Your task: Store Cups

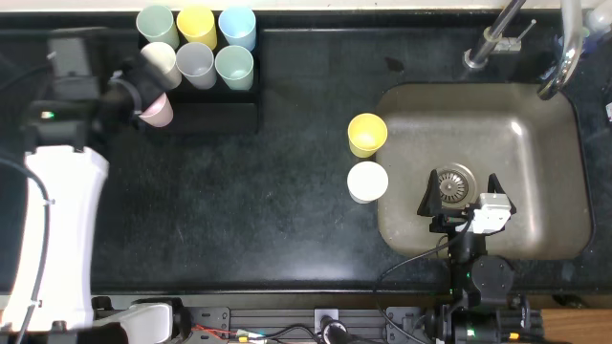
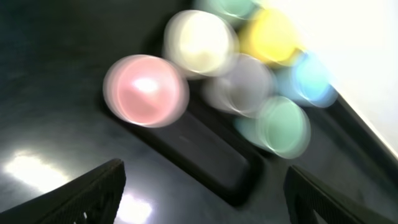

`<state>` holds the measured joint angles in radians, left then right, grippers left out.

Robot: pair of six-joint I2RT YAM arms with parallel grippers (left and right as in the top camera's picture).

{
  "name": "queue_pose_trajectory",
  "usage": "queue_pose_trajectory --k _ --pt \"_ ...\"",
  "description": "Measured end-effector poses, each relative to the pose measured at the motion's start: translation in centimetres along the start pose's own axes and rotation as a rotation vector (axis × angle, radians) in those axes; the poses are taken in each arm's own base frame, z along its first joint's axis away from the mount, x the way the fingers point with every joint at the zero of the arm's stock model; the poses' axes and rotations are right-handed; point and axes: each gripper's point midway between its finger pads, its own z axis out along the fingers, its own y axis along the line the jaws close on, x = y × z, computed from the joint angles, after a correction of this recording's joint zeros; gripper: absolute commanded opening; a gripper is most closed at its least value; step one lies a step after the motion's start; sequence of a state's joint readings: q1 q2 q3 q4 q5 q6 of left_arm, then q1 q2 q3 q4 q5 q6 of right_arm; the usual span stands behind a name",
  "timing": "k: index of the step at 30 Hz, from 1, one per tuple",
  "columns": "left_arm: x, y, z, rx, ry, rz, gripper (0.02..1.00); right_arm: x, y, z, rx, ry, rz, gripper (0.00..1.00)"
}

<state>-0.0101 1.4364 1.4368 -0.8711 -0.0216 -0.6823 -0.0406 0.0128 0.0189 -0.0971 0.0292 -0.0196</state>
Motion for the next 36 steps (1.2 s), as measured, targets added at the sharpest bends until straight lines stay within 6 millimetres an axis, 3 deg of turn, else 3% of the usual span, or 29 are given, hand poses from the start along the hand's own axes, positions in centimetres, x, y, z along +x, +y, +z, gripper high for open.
queue_pose_trajectory --k 5,10,14,18,22,25,36 --pt "4.9 -8.9 -0.1 0.096 0.029 0.269 0.855 0.0 0.0 0.0 0.000 0.000 0.000 0.998" --pt "12.0 -17.8 1.3 0.163 0.058 0.579 0.869 0.0 0.0 0.0 0.000 0.000 0.000 0.998" --pt "17.7 -21.5 3.4 0.194 0.122 0.735 0.873 0.0 0.0 0.0 0.000 0.000 0.000 0.998" --pt "22.2 -21.5 6.3 0.193 0.236 0.808 0.875 0.0 0.0 0.0 0.000 0.000 0.000 0.998" --pt "24.7 -20.4 8.3 0.173 0.332 0.832 0.873 0.0 0.0 0.0 0.000 0.000 0.000 0.998" --pt "25.4 -19.3 8.6 0.146 0.376 0.856 0.873 0.0 0.0 0.0 0.000 0.000 0.000 0.998" --pt "26.1 -18.8 8.9 0.140 0.408 0.893 0.871 0.0 0.0 0.0 0.000 0.000 0.000 0.996"
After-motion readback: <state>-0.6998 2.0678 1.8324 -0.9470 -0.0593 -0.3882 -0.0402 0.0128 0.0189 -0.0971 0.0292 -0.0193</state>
